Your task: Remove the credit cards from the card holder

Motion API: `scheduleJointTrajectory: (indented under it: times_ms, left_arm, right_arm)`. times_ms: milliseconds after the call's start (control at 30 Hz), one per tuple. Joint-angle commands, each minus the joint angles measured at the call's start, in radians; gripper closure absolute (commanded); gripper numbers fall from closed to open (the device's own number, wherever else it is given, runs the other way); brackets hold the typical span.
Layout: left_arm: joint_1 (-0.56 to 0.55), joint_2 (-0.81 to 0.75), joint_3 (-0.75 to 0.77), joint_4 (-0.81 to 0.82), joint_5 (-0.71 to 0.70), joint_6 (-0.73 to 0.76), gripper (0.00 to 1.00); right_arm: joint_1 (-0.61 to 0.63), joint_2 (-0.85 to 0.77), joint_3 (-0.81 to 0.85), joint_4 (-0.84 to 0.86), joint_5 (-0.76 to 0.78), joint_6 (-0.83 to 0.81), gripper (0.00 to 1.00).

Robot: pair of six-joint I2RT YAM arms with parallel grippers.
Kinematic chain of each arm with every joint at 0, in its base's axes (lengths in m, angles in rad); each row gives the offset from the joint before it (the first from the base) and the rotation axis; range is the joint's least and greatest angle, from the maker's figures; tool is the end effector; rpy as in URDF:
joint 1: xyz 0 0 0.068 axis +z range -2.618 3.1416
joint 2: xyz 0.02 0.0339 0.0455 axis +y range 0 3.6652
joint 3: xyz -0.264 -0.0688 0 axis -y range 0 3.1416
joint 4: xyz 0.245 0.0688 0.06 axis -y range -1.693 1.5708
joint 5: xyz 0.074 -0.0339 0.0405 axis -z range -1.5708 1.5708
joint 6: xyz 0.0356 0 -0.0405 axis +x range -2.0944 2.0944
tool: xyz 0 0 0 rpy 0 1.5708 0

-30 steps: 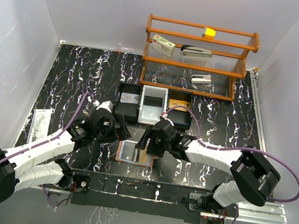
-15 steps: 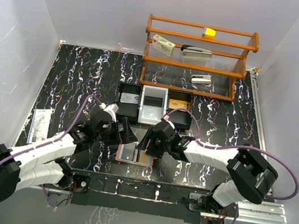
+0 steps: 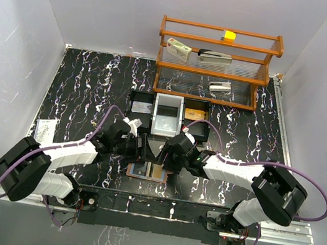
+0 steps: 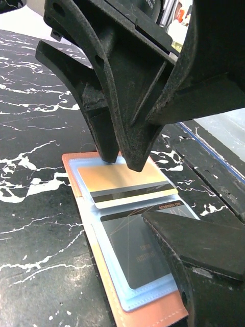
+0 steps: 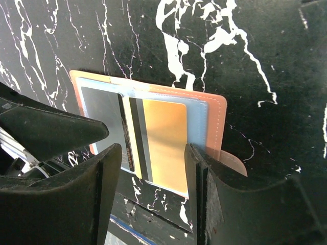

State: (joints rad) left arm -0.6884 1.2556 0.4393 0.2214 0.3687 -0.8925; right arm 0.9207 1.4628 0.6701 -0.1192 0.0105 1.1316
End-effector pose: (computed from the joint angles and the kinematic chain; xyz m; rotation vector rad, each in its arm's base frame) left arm 0.1760 -0.1614 0.1670 -0.0083 2.4272 -1.2279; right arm 0.1657 0.2174 0.1569 0.2875 2.6703 0.7781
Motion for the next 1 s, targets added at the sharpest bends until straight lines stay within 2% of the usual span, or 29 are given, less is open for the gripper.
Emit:
scheduleJointTrajectory:
  times_ms: [0,100,533,967]
  left_arm:
    - [0.0,0.048,-0.009,0.051,0.084,-0.004,0.37]
    - [0.0,0.076,-0.013,0.057,0.095,-0.021,0.43]
    - [0.0,0.079,-0.031,-0.047,-0.006,-0.061,0.62]
    - [0.0,0.19,-0.018,0.065,0.095,-0.069,0.79]
  right_arm:
    - [-0.001,-0.024,-0.014,-0.025,0.041,0.002,0.49]
    - [0.0,-0.022,-0.019,-0.025,0.042,0.003,0.52]
    - [0.0,-0.024,-0.033,-0.01,0.032,0.016,0.56]
    - [0.0,-0.015,-0.039,-0.003,0.023,0.02,0.56]
